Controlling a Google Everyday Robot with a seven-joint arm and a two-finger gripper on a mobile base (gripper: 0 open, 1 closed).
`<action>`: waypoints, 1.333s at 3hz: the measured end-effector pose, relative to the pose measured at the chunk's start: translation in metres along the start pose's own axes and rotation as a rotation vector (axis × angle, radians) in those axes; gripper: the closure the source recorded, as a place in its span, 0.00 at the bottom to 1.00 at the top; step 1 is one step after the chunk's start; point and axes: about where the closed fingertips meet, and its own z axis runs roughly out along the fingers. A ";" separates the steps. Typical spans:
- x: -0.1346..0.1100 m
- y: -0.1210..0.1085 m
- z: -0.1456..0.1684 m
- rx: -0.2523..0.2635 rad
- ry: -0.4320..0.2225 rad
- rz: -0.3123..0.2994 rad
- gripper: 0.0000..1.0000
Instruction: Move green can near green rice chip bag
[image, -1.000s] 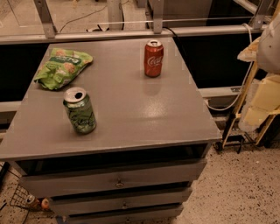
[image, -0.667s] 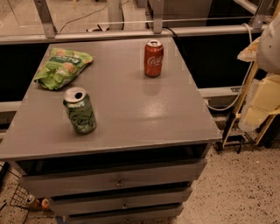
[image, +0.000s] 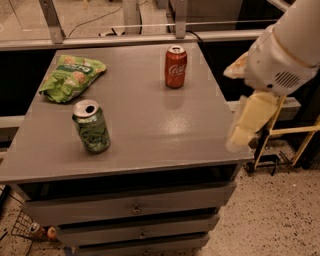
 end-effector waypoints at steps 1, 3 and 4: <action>-0.048 0.007 0.038 -0.065 -0.188 -0.026 0.00; -0.055 0.009 0.056 -0.089 -0.215 -0.030 0.00; -0.090 0.006 0.107 -0.137 -0.342 -0.058 0.00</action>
Offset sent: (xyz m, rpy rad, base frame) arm 0.0064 0.0459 -0.0193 0.1414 0.0177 0.0695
